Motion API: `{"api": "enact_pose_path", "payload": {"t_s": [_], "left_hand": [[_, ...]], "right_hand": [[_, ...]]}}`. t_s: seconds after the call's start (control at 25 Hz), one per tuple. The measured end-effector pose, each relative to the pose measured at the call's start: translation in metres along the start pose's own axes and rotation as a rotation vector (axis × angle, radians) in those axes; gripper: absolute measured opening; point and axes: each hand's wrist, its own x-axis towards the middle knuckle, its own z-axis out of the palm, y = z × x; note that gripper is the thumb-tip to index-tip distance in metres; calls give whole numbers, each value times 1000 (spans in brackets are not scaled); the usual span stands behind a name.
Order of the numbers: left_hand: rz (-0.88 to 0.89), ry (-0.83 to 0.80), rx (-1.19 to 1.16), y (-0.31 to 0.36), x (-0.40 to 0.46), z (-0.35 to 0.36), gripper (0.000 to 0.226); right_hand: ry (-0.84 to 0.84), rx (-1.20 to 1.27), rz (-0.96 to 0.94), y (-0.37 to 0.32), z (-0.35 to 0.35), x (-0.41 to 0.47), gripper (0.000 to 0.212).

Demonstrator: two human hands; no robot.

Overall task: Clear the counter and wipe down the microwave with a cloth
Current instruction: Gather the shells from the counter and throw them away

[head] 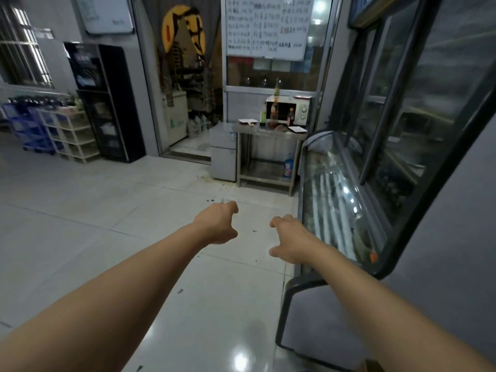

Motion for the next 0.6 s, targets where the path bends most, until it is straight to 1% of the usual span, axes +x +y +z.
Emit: {"api": "enact_pose_path", "payload": {"t_s": [0.24,0.4,0.6], "left_hand": [[37,-25,85,-74,56,-38,57],[89,-34,102,-121,108,-69,56],[122,-64,118,-159,165,-88,59]], "right_hand": [[21,-72,31,-52,-23,77,67],[34,-47,76,-91,-38,135,68],[31,-30,114,-114,-44,198,69]]}}
